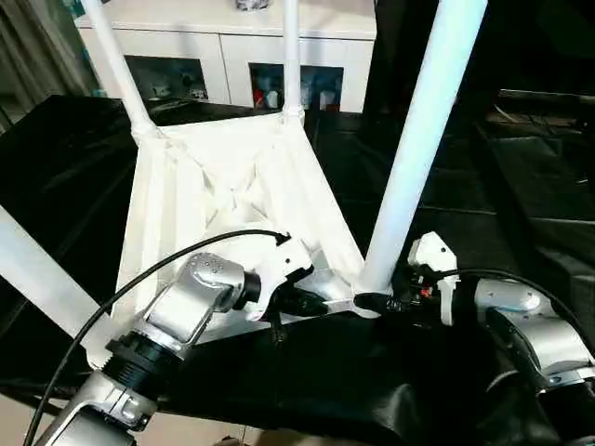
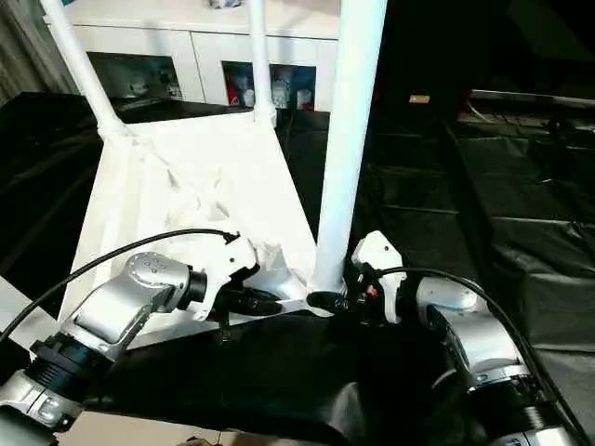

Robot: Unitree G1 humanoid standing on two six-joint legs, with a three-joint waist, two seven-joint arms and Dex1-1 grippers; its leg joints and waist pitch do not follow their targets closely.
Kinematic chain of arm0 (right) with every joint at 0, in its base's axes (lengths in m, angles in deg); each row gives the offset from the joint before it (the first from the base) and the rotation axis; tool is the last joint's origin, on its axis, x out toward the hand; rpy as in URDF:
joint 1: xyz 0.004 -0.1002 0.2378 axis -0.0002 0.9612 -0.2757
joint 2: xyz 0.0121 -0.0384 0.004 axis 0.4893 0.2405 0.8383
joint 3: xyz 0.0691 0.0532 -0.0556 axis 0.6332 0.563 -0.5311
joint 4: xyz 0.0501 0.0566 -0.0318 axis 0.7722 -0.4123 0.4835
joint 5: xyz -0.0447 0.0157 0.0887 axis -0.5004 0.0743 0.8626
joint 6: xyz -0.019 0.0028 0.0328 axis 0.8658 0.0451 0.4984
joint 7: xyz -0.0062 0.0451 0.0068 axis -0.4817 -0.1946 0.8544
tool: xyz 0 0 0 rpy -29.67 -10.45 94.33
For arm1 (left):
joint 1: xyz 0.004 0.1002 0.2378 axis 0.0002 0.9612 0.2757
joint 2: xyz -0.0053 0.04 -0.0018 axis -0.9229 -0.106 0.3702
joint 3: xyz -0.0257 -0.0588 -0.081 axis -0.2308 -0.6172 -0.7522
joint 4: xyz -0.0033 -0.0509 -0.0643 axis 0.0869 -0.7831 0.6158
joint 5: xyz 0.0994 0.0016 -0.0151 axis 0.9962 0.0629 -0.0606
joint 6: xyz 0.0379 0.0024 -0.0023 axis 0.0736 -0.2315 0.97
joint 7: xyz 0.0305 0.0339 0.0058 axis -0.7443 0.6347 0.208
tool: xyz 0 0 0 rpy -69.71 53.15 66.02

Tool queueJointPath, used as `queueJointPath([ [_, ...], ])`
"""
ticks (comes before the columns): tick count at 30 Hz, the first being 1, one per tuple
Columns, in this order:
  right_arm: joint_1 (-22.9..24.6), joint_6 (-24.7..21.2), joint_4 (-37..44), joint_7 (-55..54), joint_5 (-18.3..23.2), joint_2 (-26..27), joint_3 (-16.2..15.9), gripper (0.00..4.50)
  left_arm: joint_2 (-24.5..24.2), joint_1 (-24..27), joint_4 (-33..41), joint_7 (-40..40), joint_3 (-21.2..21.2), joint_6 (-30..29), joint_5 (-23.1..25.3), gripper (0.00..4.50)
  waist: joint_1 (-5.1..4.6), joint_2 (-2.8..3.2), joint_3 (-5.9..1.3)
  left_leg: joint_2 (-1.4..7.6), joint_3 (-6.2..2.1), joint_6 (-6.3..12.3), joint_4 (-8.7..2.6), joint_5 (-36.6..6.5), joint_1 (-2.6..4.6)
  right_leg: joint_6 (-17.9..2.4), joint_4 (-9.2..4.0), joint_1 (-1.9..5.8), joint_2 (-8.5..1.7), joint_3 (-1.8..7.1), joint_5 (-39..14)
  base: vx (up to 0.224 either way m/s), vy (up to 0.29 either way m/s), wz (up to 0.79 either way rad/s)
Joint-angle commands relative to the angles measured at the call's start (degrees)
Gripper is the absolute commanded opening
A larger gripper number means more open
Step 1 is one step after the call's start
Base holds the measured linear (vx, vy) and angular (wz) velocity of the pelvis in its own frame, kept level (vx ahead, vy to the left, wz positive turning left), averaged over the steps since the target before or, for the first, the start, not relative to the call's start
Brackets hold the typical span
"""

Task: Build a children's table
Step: Rotate leg to tighten

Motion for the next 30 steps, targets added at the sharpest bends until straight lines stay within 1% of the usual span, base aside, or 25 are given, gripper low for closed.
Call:
queueJointPath([
  [1,0.00,-0.35,0.40,0.76,0.10,-0.02,-0.12,2.68,0.35,-0.14,2.94,-1.75,0.30,-0.35,-2.21,0.00,-0.16,-0.83,-3.66,1.13,0.01,4.59,-3.68,-7.59,0.94,-13.91,-2.64,3.31,-2.01,1.73,-7.54,0.000,0.000,0.00],
  [4,0.37,0.17,0.14,0.23,0.07,0.40,-0.26,2.66,0.11,0.18,2.24,-1.58,0.68,0.33,-1.52,0.00,-0.13,-0.84,-3.74,1.10,0.03,4.74,-3.59,-7.18,0.95,-14.09,-2.57,3.36,-2.02,1.73,-7.00,0.000,0.000,0.00],
  [7,0.63,1.02,-1.61,-3.14,-0.89,2.27,0.25,2.65,0.47,0.46,0.65,-0.49,0.87,1.69,-0.53,0.00,-0.26,-0.86,-3.55,1.09,0.04,4.81,-3.66,-7.64,0.87,-13.93,-2.69,3.27,-2.01,1.71,-7.61,0.000,0.000,0.00],
  [8,0.63,1.02,-1.61,-3.14,-0.89,2.27,0.25,2.65,0.47,0.46,0.65,-0.49,0.87,1.69,-0.53,0.00,-0.37,-0.81,-3.46,1.10,0.02,4.52,-3.74,-8.22,0.87,-13.76,-2.80,3.19,-2.02,1.70,-8.47,0.000,0.000,0.00],
  [9,0.08,2.71,-5.23,-10.20,-3.17,5.38,1.29,2.65,2.01,0.36,-1.41,2.10,0.18,2.45,0.04,0.00,-0.45,-0.86,-3.35,1.09,0.02,4.12,-3.82,-9.06,0.92,-13.41,-2.93,3.15,-2.01,1.69,-9.91,0.000,0.000,0.00],
  [10,-0.01,2.93,-5.79,-11.42,-3.48,5.94,1.50,2.65,2.33,0.31,-1.82,2.65,0.00,2.58,0.14,0.00,-0.57,-0.84,-3.22,1.05,0.06,3.81,-3.86,-9.58,0.84,-13.20,-3.10,2.96,-2.02,1.72,-11.00,0.000,0.000,0.00],
  [11,-0.23,3.27,-7.80,-17.49,-4.20,9.21,2.74,2.64,4.09,-0.22,-4.31,5.52,-0.78,3.40,0.76,0.00,-1.05,-0.81,-2.82,0.83,0.04,1.94,-4.21,-12.92,0.93,-11.83,-3.85,2.75,-2.08,1.64,-16.68,0.000,0.000,0.00],
  [12,-0.27,3.32,-8.29,-19.35,-4.32,10.29,3.13,2.64,4.59,-0.43,-5.12,6.32,-0.94,3.69,0.98,0.00,-1.31,-0.88,-2.81,0.77,-0.12,1.18,-4.35,-14.22,0.91,-11.06,-3.97,2.86,-2.09,1.48,-18.88,0.000,0.000,0.00],
  [13,-0.37,3.27,-8.95,-22.27,-4.47,12.00,3.73,2.64,5.57,-0.89,-6.66,8.00,-1.30,4.24,1.41,0.00,-1.50,-0.98,-2.82,0.77,-0.31,0.55,-4.53,-15.21,0.88,-10.17,-4.06,3.06,-2.14,1.37,-20.65,0.000,0.000,0.00],
  [14,-0.39,3.29,-9.10,-22.92,-4.51,12.39,3.84,2.64,5.83,-1.02,-7.06,8.44,-1.41,4.37,1.50,0.00,-1.93,-1.00,-2.63,0.77,-0.39,-0.08,-4.70,-17.26,1.09,-8.97,-4.40,2.71,-1.98,1.40,-23.00,0.000,0.000,0.00],
  [15,-0.62,3.40,-9.92,-27.00,-4.99,14.74,4.40,2.64,7.53,-1.93,-9.64,11.15,-2.07,5.20,2.01,0.00,-2.12,-0.96,-2.46,0.70,-0.49,-0.38,-4.78,-19.60,1.26,-7.99,-4.78,2.61,-2.03,1.31,-25.75,0.000,0.000,0.00],
  [16,-0.93,3.48,-10.62,-30.21,-5.60,16.24,4.77,2.64,8.63,-2.65,-11.42,13.03,-2.42,5.85,2.43,0.00,-2.26,-0.98,-2.27,0.61,-0.41,-0.49,-4.78,-20.81,1.49,-7.45,-5.14,2.30,-1.97,1.27,-27.56,0.000,0.000,0.00],
  [17,-1.29,3.50,-11.33,-33.43,-6.18,17.73,5.18,2.64,9.77,-3.47,-13.27,15.01,-2.78,6.45,2.86,0.00,-2.38,-0.94,-2.36,0.48,-0.57,-1.05,-4.74,-22.08,1.80,-6.54,-5.49,2.08,-2.08,1.18,-30.06,0.000,0.000,0.00],
  [18,-2.01,3.63,-12.65,-38.73,-7.07,20.30,5.82,2.64,11.70,-5.06,-16.60,18.43,-3.23,7.50,3.67,0.00,-2.52,-1.11,-2.47,0.41,-0.74,-1.34,-4.76,-22.19,1.77,-5.73,-5.58,2.16,-2.11,1.07,-30.97,0.000,0.000,0.00],
  [19,-2.31,3.64,-13.26,-41.16,-7.60,21.46,5.98,2.64,12.69,-5.91,-18.30,20.32,-3.48,8.12,4.03,0.00,-2.68,-1.08,-2.43,0.29,-0.72,-1.32,-4.83,-22.00,1.66,-5.40,-5.68,2.13,-2.04,1.04,-31.19,0.000,0.000,0.00],
  [20,-2.79,3.65,-14.26,-44.98,-8.51,23.26,6.16,2.64,14.31,-7.31,-21.05,23.44,-3.90,9.20,4.59,0.00,-2.67,-0.91,-2.46,0.32,-0.76,-1.37,-4.87,-21.90,1.80,-4.91,-5.95,2.02,-2.05,1.00,-31.43,0.000,0.000,0.00],
  [21,-3.24,3.78,-15.02,-47.14,-9.73,24.29,5.42,2.64,15.56,-8.52,-23.29,25.77,-3.90,10.02,5.18,0.00,-2.74,-1.06,-2.48,0.27,-0.75,-1.38,-4.79,-22.61,2.10,-4.72,-6.20,1.80,-2.00,0.88,-32.15,0.000,0.000,0.00],
  [23,-3.82,4.43,-16.24,-49.01,-11.25,25.49,4.77,2.64,16.95,-9.75,-25.86,27.97,-4.18,11.19,6.04,0.00,-2.49,-1.07,-2.38,0.17,-0.68,-1.00,-4.71,-23.42,2.43,-4.25,-6.50,1.44,-1.95,0.89,-33.16,0.000,0.000,0.00],
  [24,-4.36,4.97,-17.25,-49.38,-12.21,26.37,3.95,2.64,18.03,-10.80,-28.03,29.40,-4.35,12.27,6.69,0.00,-2.44,-1.10,-2.44,0.14,-0.75,-0.62,-4.75,-23.54,2.25,-3.80,-6.57,1.60,-2.03,0.87,-33.62,0.000,0.000,0.00],
  [26,-4.85,6.26,-17.90,-48.89,-12.66,26.45,3.38,2.64,18.84,-11.68,-29.97,29.47,-4.19,13.62,7.27,0.00,-2.23,-1.02,-2.46,0.10,-0.95,-0.26,-4.92,-23.87,2.03,-3.13,-6.63,1.75,-2.07,0.80,-33.82,0.000,0.000,0.00],
  [28,-4.83,6.64,-17.93,-49.18,-12.59,26.38,3.63,2.64,18.88,-11.74,-30.12,29.17,-4.04,13.89,7.39,0.00,-2.16,-1.14,-2.50,0.08,-1.00,-0.04,-4.96,-23.85,1.96,-2.98,-6.60,1.78,-2.14,0.87,-33.75,0.000,0.000,0.00],
  [29,-4.61,7.92,-17.66,-49.59,-11.76,26.77,4.88,2.64,18.90,-11.95,-30.87,28.33,-3.66,15.07,7.73,0.00,-2.09,-1.12,-2.56,0.01,-0.97,0.30,-4.99,-23.60,1.92,-2.96,-6.65,1.73,-2.19,0.88,-33.90,0.000,0.000,0.00],
  [30,-4.41,8.59,-17.31,-49.36,-11.10,26.95,5.53,3.20,18.82,-11.93,-30.96,27.82,-3.39,15.54,7.88,0.00,-2.04,-1.11,-2.56,0.03,-0.95,0.47,-4.98,-23.77,2.00,-2.94,-6.75,1.62,-2.21,0.90,-34.14,0.000,0.000,0.00],
])
